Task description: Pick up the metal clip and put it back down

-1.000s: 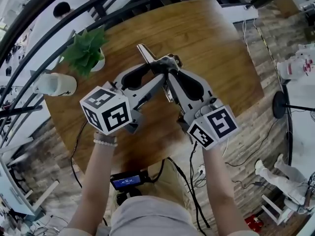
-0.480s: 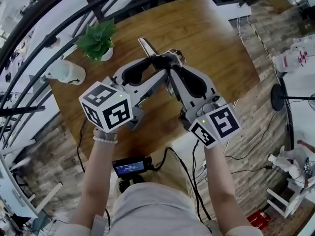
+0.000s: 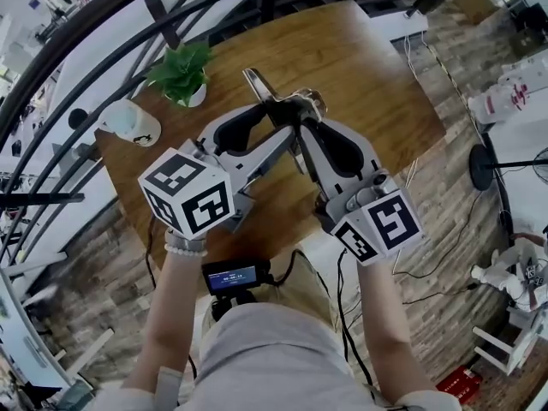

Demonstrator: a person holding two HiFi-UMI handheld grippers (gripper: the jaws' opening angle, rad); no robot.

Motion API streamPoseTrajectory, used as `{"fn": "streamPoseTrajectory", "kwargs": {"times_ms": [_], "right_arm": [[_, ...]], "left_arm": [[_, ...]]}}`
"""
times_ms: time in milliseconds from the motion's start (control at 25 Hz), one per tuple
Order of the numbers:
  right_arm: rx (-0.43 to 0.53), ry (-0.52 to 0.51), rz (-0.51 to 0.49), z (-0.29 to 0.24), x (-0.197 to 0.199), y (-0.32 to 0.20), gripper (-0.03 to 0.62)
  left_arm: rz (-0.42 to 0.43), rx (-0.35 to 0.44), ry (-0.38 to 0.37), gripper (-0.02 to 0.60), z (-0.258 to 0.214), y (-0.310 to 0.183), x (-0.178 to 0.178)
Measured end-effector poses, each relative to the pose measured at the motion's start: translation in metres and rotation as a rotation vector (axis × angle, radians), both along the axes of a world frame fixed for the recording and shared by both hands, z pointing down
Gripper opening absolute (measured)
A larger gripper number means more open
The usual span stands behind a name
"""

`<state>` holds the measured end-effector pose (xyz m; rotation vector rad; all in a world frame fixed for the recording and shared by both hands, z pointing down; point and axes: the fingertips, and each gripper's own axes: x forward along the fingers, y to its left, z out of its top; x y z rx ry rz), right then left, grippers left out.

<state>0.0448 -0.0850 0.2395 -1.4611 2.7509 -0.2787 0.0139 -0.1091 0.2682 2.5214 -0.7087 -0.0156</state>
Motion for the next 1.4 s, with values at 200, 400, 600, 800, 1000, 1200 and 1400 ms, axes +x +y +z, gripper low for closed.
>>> {"fn": "streamPoseTrajectory", "kwargs": {"times_ms": [200, 400, 600, 800, 1000, 1200, 1400], "right_arm": [[0.027, 0.001, 0.004, -0.016, -0.007, 0.015, 0.051], [0.047, -0.001, 0.012, -0.027, -0.01, 0.021, 0.051], [0.047, 0.001, 0.016, -0.026, -0.012, 0.023, 0.051], [0.038, -0.003, 0.021, -0.024, -0.011, 0.02, 0.051], [0.023, -0.003, 0.022, -0.018, -0.005, 0.011, 0.051], [0.001, 0.0, 0.022, -0.006, -0.001, -0.005, 0.051], [-0.026, 0.012, 0.018, 0.007, 0.01, -0.026, 0.049]], "left_arm": [[-0.002, 0.027, 0.009, 0.235, -0.017, 0.014, -0.007], [0.008, 0.051, 0.016, 0.235, -0.028, 0.02, -0.01], [0.013, 0.055, 0.014, 0.235, -0.027, 0.021, -0.011], [0.021, 0.053, 0.009, 0.235, -0.025, 0.018, -0.011], [0.023, 0.039, 0.001, 0.235, -0.018, 0.009, -0.004], [0.026, 0.02, -0.009, 0.235, -0.007, -0.006, 0.0], [0.026, -0.011, -0.015, 0.235, 0.007, -0.027, 0.011]]}}
